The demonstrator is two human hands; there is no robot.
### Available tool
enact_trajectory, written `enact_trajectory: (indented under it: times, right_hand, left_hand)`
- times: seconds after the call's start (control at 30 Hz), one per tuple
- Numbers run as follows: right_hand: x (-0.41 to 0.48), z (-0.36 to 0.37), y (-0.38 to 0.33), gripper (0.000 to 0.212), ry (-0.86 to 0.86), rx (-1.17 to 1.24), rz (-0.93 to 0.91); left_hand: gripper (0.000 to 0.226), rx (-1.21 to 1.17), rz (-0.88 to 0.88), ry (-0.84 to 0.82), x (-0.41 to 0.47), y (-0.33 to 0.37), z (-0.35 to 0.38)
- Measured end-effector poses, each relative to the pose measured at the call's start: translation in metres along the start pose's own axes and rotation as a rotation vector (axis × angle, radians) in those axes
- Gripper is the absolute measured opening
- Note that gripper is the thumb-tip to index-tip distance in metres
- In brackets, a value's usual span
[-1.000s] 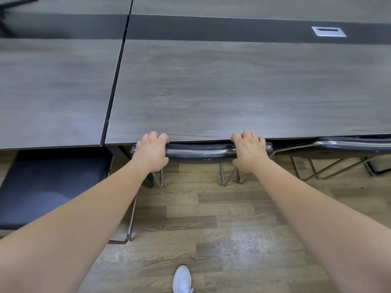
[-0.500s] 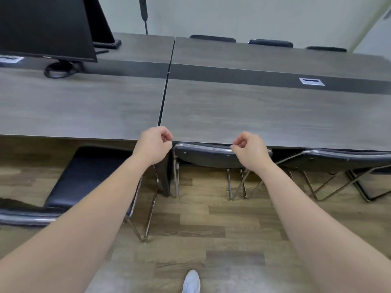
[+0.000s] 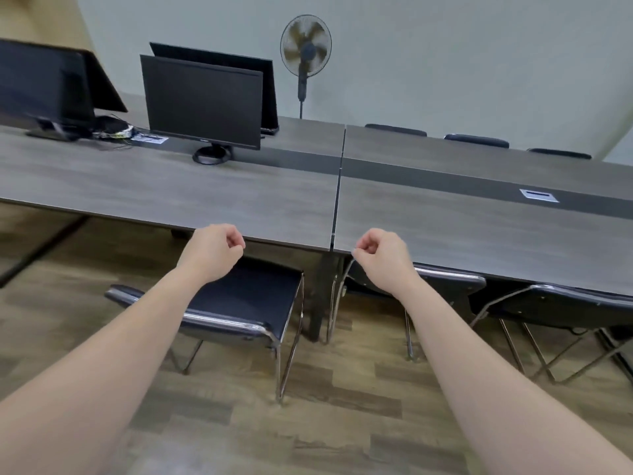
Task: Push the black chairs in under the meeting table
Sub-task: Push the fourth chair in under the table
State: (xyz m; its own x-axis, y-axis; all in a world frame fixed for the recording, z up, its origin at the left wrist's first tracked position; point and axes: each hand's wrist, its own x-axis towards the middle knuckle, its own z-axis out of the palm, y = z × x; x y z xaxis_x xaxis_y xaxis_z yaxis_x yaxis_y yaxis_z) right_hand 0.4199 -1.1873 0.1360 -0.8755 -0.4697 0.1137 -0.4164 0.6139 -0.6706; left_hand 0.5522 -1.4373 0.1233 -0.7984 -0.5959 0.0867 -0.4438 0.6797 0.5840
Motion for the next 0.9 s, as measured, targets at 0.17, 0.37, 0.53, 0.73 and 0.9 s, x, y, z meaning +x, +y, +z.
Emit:
enact_trajectory:
  times: [0.17,0.37,0.53,0.73,0.9]
  right_hand:
    - [-0.006,0.057,-0.058,0.011,-0.013,-0.001,-0.008]
    - [-0.008,0.134,-0.132,0.009,-0.003,-0.012,0.069]
    - [0.002,0.187,-0.173,0.007,0.001,-0.014,0.138]
    - [0.010,0.234,-0.174,0.006,-0.067,-0.056,0.208]
    - [0.020,0.288,-0.137,0.019,-0.245,-0.256,0.260]
  left_hand:
    - [0.013,0.052,0.006,-0.007,-0.002,-0.063,-0.040]
    - [0.013,0.151,0.066,-0.094,0.022,-0.155,-0.098]
    - [0.013,0.210,0.102,-0.163,0.050,-0.210,-0.126]
    - [0.045,0.535,0.178,-0.369,0.076,-0.265,-0.108]
    - [0.064,0.752,0.284,-0.455,0.088,-0.315,-0.052]
